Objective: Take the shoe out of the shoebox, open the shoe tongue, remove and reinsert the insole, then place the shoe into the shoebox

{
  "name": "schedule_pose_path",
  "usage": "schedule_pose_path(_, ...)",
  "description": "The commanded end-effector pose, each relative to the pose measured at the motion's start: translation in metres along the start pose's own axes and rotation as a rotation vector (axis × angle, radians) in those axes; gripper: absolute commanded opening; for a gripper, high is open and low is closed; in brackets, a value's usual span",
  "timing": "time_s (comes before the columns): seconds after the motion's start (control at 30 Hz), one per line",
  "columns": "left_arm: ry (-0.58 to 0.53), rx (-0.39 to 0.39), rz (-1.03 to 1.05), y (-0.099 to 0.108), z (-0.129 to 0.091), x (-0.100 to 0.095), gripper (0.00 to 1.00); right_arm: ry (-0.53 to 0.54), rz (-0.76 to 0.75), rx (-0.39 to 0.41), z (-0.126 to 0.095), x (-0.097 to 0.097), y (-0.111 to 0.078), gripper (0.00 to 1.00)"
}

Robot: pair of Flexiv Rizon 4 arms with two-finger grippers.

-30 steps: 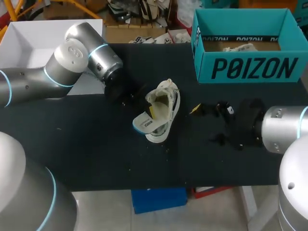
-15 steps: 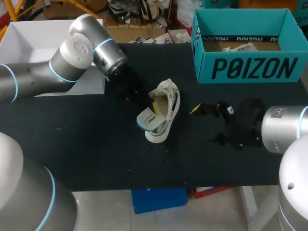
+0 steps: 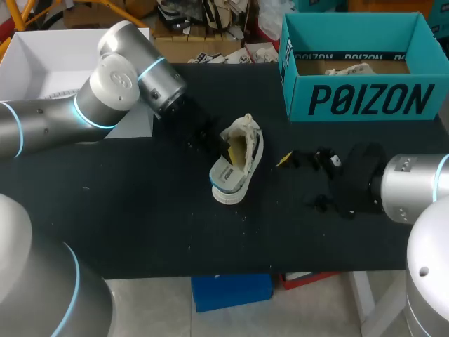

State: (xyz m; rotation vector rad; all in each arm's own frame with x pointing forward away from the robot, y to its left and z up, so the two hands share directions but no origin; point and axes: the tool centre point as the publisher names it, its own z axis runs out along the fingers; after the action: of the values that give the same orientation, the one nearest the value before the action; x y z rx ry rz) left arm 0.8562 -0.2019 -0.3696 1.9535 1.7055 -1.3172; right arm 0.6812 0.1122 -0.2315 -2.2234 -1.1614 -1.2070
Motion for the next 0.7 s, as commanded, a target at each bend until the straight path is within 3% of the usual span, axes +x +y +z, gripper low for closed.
schedule_pose_path(0.03,0.005,-0.031,-0.006,-0.003,0.0,-0.002,0.0,0.032,0.016,-0.054,0.004,-0.007,-0.008,1.0)
schedule_pose_path(0.1,0.001,-0.025,-0.011,-0.005,0.0,-0.004,0.0,0.032,0.016,-0.054,0.004,-0.007,-0.008,1.0)
schedule_pose_path(0.23,0.0,0.01,-0.012,-0.013,-0.001,-0.004,0.45,0.032,0.016,-0.054,0.004,-0.007,-0.008,1.0)
schedule_pose_path(0.27,-0.001,0.011,-0.011,-0.016,-0.002,-0.004,0.48,0.032,0.016,-0.054,0.004,-0.007,-0.008,1.0)
schedule_pose_path(0.37,-0.014,0.04,-0.014,-0.026,-0.006,-0.005,0.5,0.032,0.016,-0.054,0.004,-0.007,-0.008,1.0)
schedule_pose_path(0.7,0.014,0.098,0.002,-0.053,-0.004,-0.004,0.39,0.032,0.016,-0.054,0.004,-0.007,-0.008,1.0)
